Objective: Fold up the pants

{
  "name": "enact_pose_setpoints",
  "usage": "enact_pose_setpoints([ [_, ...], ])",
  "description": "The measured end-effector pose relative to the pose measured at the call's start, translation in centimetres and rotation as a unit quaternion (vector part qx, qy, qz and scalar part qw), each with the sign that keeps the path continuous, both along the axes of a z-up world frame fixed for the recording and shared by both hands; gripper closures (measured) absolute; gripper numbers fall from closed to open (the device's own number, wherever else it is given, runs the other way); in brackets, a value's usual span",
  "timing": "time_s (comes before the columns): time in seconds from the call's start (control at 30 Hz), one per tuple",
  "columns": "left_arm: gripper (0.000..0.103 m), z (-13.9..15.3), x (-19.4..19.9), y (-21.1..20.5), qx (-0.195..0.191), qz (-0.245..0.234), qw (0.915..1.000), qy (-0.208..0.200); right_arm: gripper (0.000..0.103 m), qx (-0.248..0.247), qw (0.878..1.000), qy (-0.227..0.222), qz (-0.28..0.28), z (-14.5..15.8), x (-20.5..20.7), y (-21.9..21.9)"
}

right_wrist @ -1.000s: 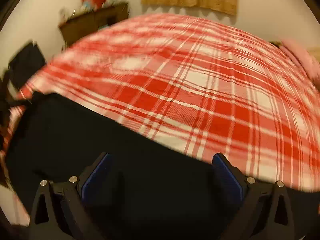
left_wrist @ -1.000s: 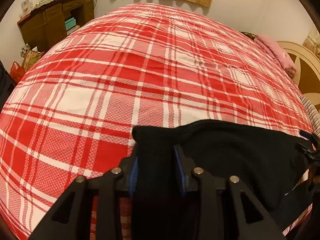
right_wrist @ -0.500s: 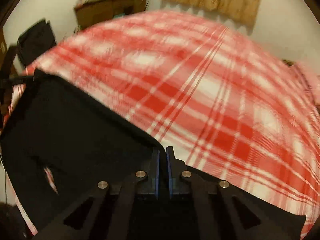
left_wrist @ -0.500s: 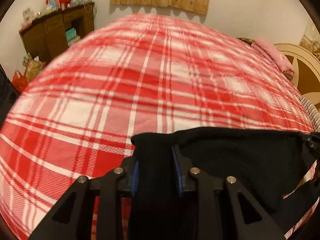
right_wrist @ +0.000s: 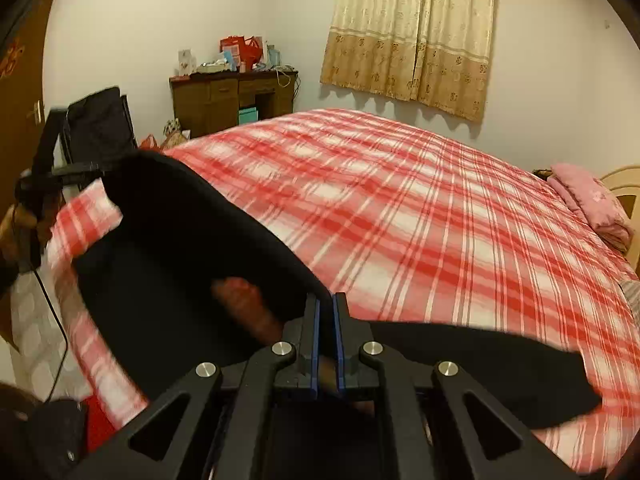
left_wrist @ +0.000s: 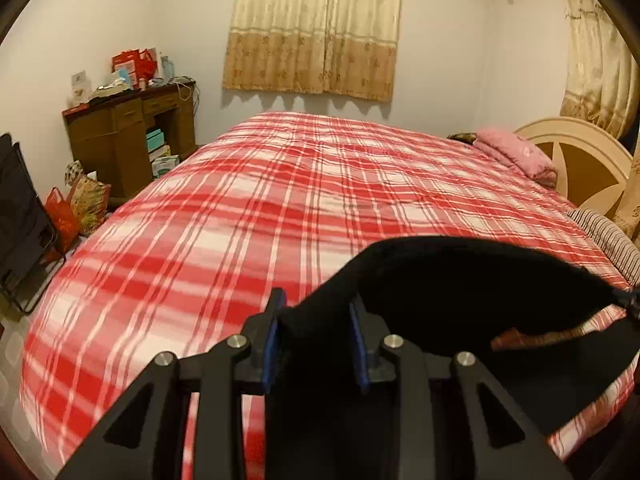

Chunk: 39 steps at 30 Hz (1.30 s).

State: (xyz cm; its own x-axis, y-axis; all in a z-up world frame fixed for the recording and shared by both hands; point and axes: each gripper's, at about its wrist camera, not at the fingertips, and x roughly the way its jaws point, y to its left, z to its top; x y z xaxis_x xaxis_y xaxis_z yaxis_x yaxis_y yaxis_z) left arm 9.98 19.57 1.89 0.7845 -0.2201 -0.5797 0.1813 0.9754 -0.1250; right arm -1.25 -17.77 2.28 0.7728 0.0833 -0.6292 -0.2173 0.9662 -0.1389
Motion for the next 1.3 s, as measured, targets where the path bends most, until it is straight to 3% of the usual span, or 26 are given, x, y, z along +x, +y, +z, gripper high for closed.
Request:
enact_pose_setpoints([
  [0.27,0.062,-3.9,-6.0,0.8,0.037,0.025,0.9989,0.013,0.097,0.009,0.999,0.049,-0.008,-5.9,-5.4,1.5],
  [0.43,0.058,-6.8,-7.2,1.9,0.032,0.030,0.9977,0.052,0.097,0.022,0.996,0.089,-0.007,-8.9,-6.1,1.8],
  [0.6,0.055,-8.1,-8.5,4.5,0.004,0.070,0.9950,0.070,0.097,0.005,0.994,0.110,-0.004,-10.8,-7.0,2.5],
  [0.77,0.054,-6.5,-9.4,5.9,0.025,0.100,0.9928,0.061,0.097,0.034,0.997,0.072,-0.004,-8.1,-6.7,2.1],
  [0.83,0.054,-5.5,-9.5,5.8,0.011,0.097,0.9938,0.052,0.097,0.060,0.997,0.052,-0.006,-6.5,-6.0,1.7],
  [0.9,0.045,-3.8,-9.1,4.3,0.004,0.080,0.9964,0.028,0.097,0.084,0.996,0.040,-0.012,-5.5,-5.2,1.3],
  [0.97,0.030,-2.6,-8.4,2.1,0.027,0.066,0.9975,0.000,0.097,0.102,0.994,0.036,-0.020,-4.9,-3.9,1.1],
  [1.1,0.028,-1.7,-6.1,-1.9,0.058,0.046,0.9971,-0.019,0.097,0.177,0.983,0.042,-0.021,-4.5,-1.5,1.1],
  [1.2,0.028,-2.5,-4.1,-4.4,0.053,0.049,0.9973,-0.008,0.096,0.225,0.973,0.050,-0.014,-4.4,0.7,1.6],
  [1.27,0.028,-3.8,-3.8,-5.2,0.032,0.042,0.9985,0.018,0.090,0.252,0.966,0.063,-0.003,-4.6,2.3,2.0],
  [1.3,0.028,-4.7,-4.0,-5.7,0.025,0.035,0.9985,0.034,0.066,0.257,0.964,0.069,0.000,-4.7,2.8,2.2],
])
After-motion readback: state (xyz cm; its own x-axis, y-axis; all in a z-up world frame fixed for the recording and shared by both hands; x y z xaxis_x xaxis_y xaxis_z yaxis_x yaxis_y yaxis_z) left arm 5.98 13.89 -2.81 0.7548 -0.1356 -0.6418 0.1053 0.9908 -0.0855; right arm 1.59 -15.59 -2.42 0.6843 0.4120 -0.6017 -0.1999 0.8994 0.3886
